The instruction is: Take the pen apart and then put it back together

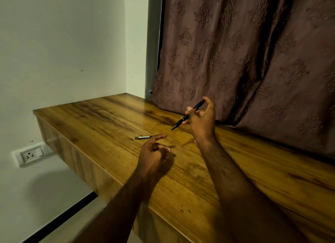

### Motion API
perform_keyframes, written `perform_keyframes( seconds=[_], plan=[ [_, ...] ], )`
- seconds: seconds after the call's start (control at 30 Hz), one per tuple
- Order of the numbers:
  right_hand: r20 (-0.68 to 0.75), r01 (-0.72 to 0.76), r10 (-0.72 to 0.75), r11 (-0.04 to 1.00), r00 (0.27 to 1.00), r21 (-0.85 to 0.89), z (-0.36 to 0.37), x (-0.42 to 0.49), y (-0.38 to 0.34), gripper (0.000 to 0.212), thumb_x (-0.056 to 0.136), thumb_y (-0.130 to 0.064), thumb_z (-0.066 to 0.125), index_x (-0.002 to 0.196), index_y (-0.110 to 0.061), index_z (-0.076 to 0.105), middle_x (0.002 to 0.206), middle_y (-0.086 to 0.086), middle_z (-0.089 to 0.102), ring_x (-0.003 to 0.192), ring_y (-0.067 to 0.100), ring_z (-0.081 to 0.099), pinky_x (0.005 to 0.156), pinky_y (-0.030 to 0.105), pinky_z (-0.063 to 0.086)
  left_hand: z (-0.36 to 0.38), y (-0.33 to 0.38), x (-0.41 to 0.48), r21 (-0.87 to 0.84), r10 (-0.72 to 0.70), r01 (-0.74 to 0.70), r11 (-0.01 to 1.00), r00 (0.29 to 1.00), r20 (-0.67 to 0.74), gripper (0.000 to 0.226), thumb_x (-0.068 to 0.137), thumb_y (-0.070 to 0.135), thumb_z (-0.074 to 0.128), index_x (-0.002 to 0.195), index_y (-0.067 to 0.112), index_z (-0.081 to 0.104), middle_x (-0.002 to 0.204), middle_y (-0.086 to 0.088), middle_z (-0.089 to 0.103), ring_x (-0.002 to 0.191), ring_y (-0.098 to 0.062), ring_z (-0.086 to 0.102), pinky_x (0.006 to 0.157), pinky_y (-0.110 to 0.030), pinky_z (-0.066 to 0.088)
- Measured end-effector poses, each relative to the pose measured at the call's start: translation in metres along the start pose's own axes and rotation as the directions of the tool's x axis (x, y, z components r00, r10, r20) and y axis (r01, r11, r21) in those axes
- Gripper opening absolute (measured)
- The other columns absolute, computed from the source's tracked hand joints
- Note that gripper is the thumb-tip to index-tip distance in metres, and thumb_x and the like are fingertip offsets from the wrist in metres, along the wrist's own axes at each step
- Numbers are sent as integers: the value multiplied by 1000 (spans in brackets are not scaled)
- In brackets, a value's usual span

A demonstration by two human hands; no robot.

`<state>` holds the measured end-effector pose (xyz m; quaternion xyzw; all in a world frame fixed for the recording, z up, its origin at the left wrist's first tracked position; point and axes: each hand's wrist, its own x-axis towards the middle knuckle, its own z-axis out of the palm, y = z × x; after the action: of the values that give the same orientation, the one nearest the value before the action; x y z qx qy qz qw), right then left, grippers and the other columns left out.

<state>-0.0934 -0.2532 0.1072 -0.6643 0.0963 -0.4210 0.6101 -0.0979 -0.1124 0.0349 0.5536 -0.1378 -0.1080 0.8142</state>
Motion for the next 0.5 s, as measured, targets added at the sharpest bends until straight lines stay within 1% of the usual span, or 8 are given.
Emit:
perform_keyframes(
  seconds=[0.07,0.1,0.17,0.23,0.3,0.4,0.43,0.5],
  plan=[
    [-7,5,-5,1000,1000,-3,1,0,-1,63,93,-10,60,145,-23,27,95,14,66,49,13,61,54,25,54,1,0,0,-18,-1,1,1000,1000,-3,46,81,-19,49,114,11,60,68,-11,56,44,-10,47,39,-17,37],
    [-9,10,-10,1000,1000,-6,1,-1,-2,63,93,-10,60,145,-23,28,93,12,66,49,14,61,54,26,55,1,-1,0,-16,-1,0,1000,1000,-6,46,81,-19,49,114,11,60,67,-11,57,44,-11,47,39,-17,37],
    [-11,24,-24,1000,1000,1,0,-2,-3,58,93,-8,60,141,-22,32,85,7,67,49,16,61,54,28,55,0,-1,0,-8,4,-4,1000,1000,-5,46,81,-19,49,115,10,60,67,-10,57,44,-11,47,39,-17,37],
    [-19,32,-32,999,999,12,0,-2,-3,55,92,-7,60,138,-21,34,81,5,67,49,16,61,52,27,54,0,0,0,-17,-1,1,1000,1000,3,46,82,-20,49,115,10,59,67,-10,56,44,-10,47,39,-17,36],
    [-30,31,-30,999,999,13,0,-1,-4,60,92,-9,61,142,-21,31,85,10,66,46,12,60,51,23,53,1,1,-1,-26,-6,6,1000,1000,6,46,82,-20,47,114,10,59,67,-11,56,42,-9,46,38,-16,36],
    [-22,18,-18,999,1000,35,0,0,-4,70,91,-9,63,148,-23,24,98,16,62,46,7,61,51,18,52,1,2,-1,-28,-24,24,999,1000,2,47,82,-20,47,116,10,59,70,-12,54,43,-9,46,38,-17,37],
    [-10,11,-11,999,1000,40,0,0,-5,72,91,-8,63,149,-23,23,98,15,61,46,5,61,51,17,51,1,1,-1,-34,-30,30,999,1000,2,47,82,-20,47,116,10,59,70,-12,54,44,-10,46,38,-17,36],
    [7,2,-2,1000,1000,30,0,0,-4,71,91,-6,62,148,-22,24,93,12,61,46,4,60,51,17,51,1,1,-1,-41,-30,30,999,1000,5,47,83,-20,46,116,10,59,69,-11,55,45,-11,45,38,-17,35]
  ],
)
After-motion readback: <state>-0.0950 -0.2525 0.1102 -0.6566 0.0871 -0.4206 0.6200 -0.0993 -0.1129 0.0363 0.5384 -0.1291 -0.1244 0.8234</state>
